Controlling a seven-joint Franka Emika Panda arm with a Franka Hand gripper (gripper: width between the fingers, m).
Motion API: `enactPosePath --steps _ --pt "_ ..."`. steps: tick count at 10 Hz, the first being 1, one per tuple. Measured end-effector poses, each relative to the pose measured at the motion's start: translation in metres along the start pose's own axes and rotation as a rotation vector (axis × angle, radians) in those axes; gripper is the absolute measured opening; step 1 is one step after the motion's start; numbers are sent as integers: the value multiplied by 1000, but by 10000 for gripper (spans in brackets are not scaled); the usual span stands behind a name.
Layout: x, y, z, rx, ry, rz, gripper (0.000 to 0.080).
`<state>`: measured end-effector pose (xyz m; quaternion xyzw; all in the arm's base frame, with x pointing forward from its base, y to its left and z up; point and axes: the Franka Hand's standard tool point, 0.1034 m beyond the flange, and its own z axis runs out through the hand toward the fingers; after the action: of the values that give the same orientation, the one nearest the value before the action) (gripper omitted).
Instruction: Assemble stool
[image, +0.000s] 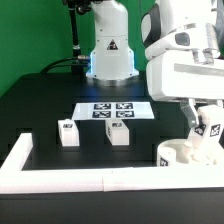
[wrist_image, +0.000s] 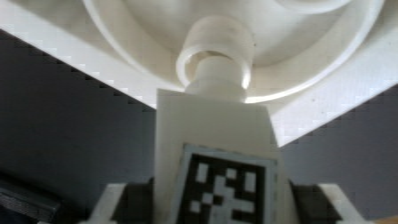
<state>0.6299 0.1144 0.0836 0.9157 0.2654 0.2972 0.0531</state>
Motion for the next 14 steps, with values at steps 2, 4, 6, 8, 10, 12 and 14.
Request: enactPosePath --steps 2,4,6,8,10,12,14 --pt "-5 -1 3 1 -5 -1 324" --pt "-7 4 4 -4 -9 2 324" --pt "-9 3 5 -3 -12 2 324" --pt "-15 -1 10 3 -22 0 324" --pt "-17 -2 11 3 -25 -1 324" --pt "-17 -2 11 2 -23 -1 324" --pt "-17 -2 11 2 -23 -1 324"
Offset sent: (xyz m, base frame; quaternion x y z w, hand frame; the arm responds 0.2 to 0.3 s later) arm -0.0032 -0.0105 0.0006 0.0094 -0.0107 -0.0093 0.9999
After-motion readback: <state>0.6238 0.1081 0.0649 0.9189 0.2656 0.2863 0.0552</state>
